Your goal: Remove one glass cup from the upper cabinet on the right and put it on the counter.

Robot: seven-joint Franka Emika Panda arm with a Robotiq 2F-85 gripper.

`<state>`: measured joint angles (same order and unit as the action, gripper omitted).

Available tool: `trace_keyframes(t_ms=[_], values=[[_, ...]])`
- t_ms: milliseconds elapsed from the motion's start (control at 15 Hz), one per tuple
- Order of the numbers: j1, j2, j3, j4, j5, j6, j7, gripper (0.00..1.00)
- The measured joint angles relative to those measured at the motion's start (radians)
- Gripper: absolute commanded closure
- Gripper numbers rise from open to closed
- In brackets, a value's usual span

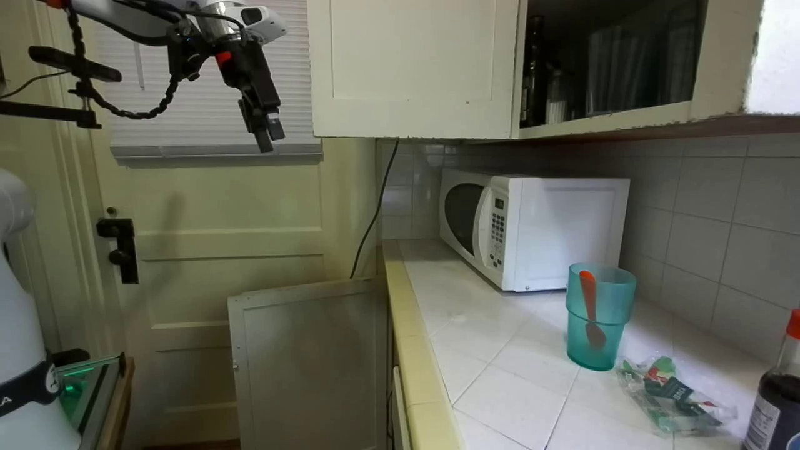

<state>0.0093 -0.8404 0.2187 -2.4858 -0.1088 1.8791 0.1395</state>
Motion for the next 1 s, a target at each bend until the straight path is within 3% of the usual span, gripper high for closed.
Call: trace_keyframes(t_ms=[400,800,1000], values=[[0.004,-0.007,-0.02,-0.001,0.012,0.001,0.034,0.0],[0.041,-0.079,-0.103,-0.031,0.048,0.002,-0.012,0.0],[-0.008,-0.1,-0.164,-0.051,-0.014,0.023,-0.019,0.0]])
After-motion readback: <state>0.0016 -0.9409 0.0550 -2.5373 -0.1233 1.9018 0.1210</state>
